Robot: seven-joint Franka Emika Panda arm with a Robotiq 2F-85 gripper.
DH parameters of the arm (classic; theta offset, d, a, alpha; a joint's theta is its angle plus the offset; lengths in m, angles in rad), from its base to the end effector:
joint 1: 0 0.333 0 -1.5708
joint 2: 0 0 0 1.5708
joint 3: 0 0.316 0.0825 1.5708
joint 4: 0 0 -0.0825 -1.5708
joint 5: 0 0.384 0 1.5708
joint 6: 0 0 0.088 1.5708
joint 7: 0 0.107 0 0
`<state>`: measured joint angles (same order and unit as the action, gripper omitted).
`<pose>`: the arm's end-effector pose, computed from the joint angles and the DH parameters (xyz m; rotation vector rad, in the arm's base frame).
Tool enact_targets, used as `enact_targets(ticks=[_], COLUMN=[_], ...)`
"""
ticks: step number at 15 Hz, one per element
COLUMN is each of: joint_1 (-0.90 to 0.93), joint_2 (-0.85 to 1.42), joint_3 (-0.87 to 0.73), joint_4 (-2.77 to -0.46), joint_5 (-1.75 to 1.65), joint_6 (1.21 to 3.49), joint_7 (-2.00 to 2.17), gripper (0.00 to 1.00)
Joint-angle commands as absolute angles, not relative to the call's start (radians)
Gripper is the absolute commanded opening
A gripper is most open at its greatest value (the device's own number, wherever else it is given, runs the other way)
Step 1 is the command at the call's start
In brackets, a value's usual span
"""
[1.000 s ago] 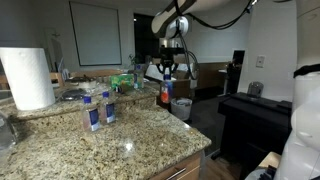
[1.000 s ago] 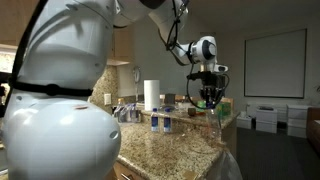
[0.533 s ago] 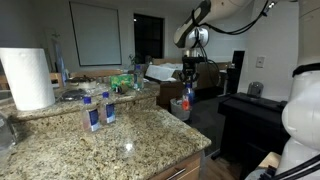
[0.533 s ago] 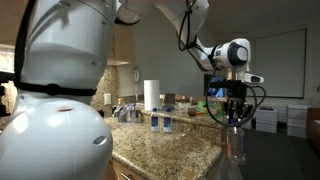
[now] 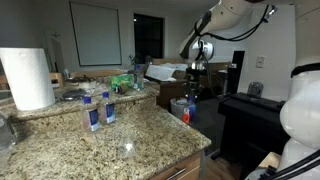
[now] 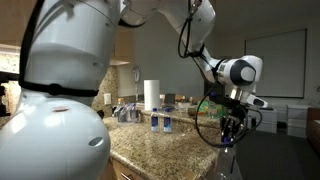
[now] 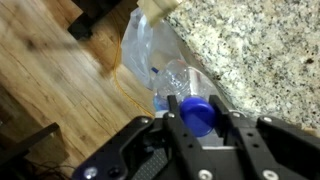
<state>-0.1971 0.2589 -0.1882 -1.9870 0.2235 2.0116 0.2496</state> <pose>0.5376 -0.2007 0.3203 -2.7597 1.0912 0.3225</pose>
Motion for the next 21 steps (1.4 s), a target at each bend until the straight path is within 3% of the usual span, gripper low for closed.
enact_targets(ticks=[1,21], joint_1=[-0.214,-0.174], joint_2=[0.266,0.371], joint_3=[-0.190,-0.217], joint_4=[-2.040,-2.125], joint_5=[0.316,0.267], joint_6=[2.084,2.285], joint_7=[0.249,0.381], gripper=[0.10,0.10])
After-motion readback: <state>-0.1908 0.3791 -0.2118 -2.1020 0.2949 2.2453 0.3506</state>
